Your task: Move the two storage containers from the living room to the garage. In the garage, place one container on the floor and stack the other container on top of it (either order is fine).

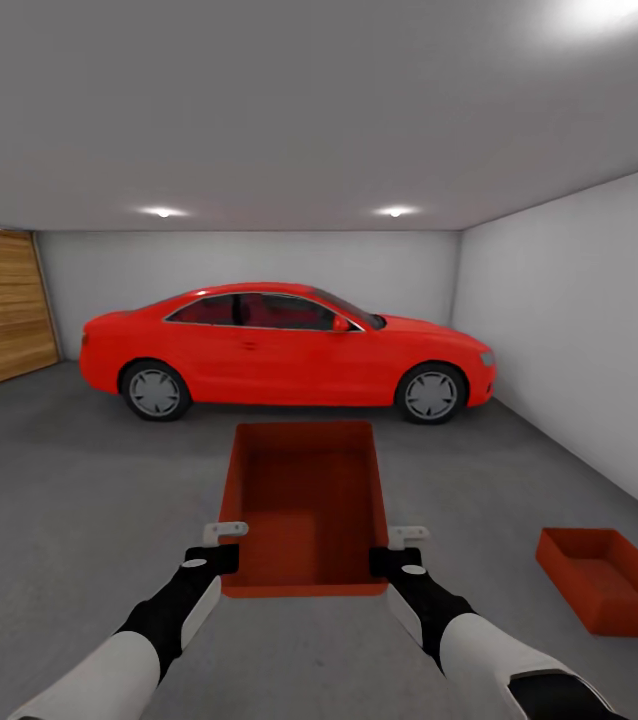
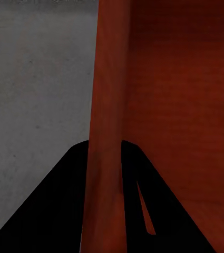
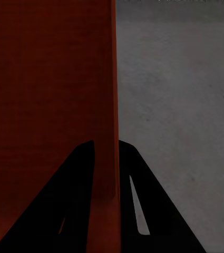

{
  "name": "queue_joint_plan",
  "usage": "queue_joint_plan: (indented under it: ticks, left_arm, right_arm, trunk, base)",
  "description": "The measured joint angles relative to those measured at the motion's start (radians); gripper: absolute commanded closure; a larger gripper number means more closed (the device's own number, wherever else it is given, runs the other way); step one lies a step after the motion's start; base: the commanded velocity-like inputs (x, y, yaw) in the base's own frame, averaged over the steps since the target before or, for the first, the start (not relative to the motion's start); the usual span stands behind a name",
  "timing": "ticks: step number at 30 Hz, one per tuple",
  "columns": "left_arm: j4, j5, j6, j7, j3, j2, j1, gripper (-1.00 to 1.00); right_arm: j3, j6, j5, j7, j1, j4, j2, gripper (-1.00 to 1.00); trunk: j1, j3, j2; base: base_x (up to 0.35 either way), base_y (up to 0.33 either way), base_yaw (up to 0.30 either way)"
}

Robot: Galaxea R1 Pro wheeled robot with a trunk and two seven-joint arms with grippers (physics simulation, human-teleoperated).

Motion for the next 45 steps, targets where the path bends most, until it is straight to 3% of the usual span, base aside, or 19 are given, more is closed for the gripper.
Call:
queue_joint_plan:
  ticks: [33, 45]
  left_arm:
    - [0.000, 0.000, 0.000, 0.000, 0.000, 0.000, 0.000, 1.00]
    - [0.000, 0.000, 0.000, 0.000, 0.000, 0.000, 0.000, 1.00]
  right_arm:
    - [0.000, 0.000, 0.000, 0.000, 0.000, 0.000, 0.000, 1.00]
    - [0.000, 0.000, 0.000, 0.000, 0.000, 0.000, 0.000, 1.00]
  trunk:
    - [0.000, 0.000, 0.000]
    - [0.000, 0.004, 0.000]
  base:
    - [0.322, 0.000, -0.001]
    - [0.322, 0.000, -0.210]
